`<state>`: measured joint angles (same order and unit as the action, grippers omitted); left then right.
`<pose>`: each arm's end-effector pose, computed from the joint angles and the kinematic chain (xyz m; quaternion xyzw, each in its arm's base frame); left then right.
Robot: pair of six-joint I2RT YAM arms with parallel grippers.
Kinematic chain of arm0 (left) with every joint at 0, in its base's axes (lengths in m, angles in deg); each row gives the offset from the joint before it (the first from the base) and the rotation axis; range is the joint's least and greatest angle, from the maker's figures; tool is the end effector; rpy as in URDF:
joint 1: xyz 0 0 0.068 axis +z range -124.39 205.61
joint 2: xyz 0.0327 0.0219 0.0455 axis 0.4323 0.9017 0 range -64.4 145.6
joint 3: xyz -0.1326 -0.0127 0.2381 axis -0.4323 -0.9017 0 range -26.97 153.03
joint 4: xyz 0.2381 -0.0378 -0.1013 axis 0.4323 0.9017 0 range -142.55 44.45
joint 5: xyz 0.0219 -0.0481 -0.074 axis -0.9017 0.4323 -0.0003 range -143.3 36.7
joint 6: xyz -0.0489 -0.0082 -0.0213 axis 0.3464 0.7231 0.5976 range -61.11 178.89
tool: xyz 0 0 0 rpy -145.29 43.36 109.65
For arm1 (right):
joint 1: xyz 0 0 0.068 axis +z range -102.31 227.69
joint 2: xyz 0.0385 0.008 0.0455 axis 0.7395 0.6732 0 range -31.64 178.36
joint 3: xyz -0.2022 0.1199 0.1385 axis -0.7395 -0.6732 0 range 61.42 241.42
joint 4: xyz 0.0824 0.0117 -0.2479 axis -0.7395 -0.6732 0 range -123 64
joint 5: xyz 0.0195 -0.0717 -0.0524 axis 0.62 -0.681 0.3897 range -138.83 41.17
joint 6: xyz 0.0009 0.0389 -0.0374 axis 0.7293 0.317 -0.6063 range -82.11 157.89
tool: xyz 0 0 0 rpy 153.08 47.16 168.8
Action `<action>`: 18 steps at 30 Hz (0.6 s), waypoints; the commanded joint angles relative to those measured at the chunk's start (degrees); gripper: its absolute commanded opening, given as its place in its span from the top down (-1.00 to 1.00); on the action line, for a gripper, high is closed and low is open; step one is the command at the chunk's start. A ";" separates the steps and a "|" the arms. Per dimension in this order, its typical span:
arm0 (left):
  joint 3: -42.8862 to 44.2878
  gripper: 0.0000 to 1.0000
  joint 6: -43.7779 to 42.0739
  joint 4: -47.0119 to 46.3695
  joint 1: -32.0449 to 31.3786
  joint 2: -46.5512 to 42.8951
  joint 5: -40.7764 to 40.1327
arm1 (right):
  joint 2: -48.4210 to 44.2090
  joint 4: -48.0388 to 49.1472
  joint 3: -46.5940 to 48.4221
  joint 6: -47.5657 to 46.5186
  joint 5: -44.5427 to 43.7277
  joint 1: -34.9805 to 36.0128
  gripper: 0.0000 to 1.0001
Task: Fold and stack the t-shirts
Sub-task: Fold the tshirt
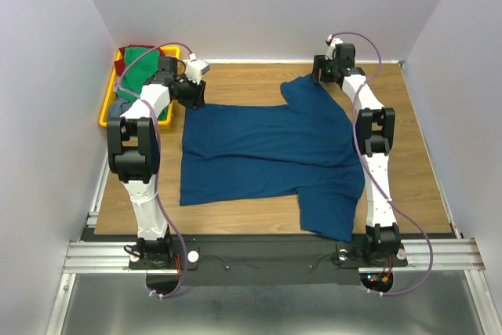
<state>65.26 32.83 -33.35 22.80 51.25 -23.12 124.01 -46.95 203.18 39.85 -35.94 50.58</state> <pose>0.4587 -0.0404 0.2382 0.3217 0.8302 -0.1554 0.4280 0.6009 0.0384 0.1596 -0.0591 0.8803 0.1189 0.4554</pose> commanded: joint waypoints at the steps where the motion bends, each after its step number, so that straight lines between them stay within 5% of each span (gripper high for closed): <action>1: -0.82 0.13 -1.35 -0.48 0.08 -4.65 0.68 | 2.81 1.35 -0.07 -1.52 -1.90 1.23 -0.43; 18: -0.99 0.13 -2.33 -0.04 2.02 -3.86 -1.78 | 2.81 -2.60 -5.34 -13.91 -2.52 4.75 -0.01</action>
<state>64.12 30.99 -33.28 24.25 50.42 -25.03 124.60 -43.60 201.69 29.22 -39.16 53.01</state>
